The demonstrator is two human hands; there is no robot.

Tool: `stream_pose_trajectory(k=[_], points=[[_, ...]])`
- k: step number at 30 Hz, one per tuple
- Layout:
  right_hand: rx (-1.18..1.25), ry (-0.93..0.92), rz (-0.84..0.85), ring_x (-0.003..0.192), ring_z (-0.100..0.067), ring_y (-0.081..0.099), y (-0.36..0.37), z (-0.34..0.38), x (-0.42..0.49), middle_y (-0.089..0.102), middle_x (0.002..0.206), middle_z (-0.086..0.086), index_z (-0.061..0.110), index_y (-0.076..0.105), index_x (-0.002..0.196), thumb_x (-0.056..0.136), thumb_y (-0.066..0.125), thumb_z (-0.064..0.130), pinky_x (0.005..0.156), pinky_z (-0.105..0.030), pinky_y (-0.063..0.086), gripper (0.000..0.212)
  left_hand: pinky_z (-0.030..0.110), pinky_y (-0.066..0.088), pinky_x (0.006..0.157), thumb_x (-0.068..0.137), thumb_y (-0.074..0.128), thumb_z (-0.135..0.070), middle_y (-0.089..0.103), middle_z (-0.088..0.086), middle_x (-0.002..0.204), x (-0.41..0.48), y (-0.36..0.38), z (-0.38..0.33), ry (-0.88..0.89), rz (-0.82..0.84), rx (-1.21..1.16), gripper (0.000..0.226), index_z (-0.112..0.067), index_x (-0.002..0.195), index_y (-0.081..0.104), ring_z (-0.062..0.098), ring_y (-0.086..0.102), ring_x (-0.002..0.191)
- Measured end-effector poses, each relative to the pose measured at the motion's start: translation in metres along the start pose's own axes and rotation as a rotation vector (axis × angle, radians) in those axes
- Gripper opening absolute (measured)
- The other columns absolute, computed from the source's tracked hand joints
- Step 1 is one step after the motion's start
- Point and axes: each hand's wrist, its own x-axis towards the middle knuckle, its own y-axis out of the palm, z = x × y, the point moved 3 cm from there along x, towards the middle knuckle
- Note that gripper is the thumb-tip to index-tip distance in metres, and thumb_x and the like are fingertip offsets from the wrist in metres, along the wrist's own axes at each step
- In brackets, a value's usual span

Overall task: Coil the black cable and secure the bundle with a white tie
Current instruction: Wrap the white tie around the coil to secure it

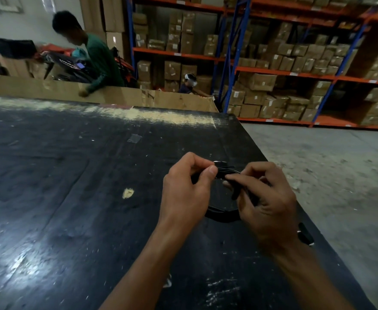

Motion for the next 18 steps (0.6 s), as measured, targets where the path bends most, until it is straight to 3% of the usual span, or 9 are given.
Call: stream_pose_trajectory(k=[4, 9, 12, 14, 18], points=[[0.222, 0.065, 0.061, 0.083, -0.006, 0.062, -0.003, -0.004, 0.012, 0.066, 0.091, 0.001, 0.015, 0.070, 0.097, 0.081, 0.074, 0.007, 0.072, -0.018, 0.051, 0.018, 0.025, 0.049, 0.050, 0.089, 0.068, -0.012, 0.066, -0.004, 0.070, 0.004, -0.004, 0.002, 0.137, 0.004, 0.076, 0.007, -0.017, 0.087, 0.065, 0.016, 0.062, 0.065], [0.305, 0.180, 0.174, 0.082, -0.010, 0.065, -0.001, -0.007, 0.025, 0.070, 0.088, 0.009, 0.019, 0.070, 0.094, 0.083, 0.071, 0.009, 0.071, -0.028, 0.054, 0.015, 0.013, 0.038, 0.045, 0.089, 0.067, -0.005, 0.058, -0.010, 0.063, 0.004, -0.007, 0.001, 0.266, 0.074, 0.129, 0.007, -0.012, 0.088, 0.064, 0.016, 0.054, 0.058], [0.324, 0.226, 0.220, 0.079, -0.011, 0.067, 0.000, -0.011, 0.030, 0.071, 0.086, 0.010, 0.021, 0.071, 0.091, 0.082, 0.072, 0.011, 0.070, -0.036, 0.056, 0.013, 0.007, 0.037, 0.049, 0.089, 0.066, -0.002, 0.054, -0.019, 0.067, 0.004, -0.008, -0.001, 0.321, 0.139, 0.159, 0.008, -0.010, 0.090, 0.064, 0.001, 0.054, 0.057], [0.307, 0.213, 0.243, 0.080, -0.010, 0.066, 0.001, -0.013, 0.033, 0.071, 0.087, 0.009, 0.020, 0.072, 0.090, 0.083, 0.072, 0.010, 0.069, -0.032, 0.055, 0.012, 0.006, 0.037, 0.051, 0.088, 0.066, -0.001, 0.053, -0.023, 0.069, 0.004, -0.010, 0.000, 0.340, 0.171, 0.169, 0.009, -0.009, 0.090, 0.064, -0.003, 0.054, 0.058], [0.309, 0.218, 0.267, 0.078, -0.008, 0.067, 0.003, -0.012, 0.034, 0.071, 0.082, 0.011, 0.021, 0.071, 0.088, 0.085, 0.068, 0.008, 0.067, -0.023, 0.054, 0.013, 0.011, 0.035, 0.048, 0.089, 0.065, -0.002, 0.053, -0.020, 0.069, 0.003, -0.013, 0.001, 0.365, 0.194, 0.195, 0.007, -0.008, 0.090, 0.063, 0.004, 0.050, 0.054]])
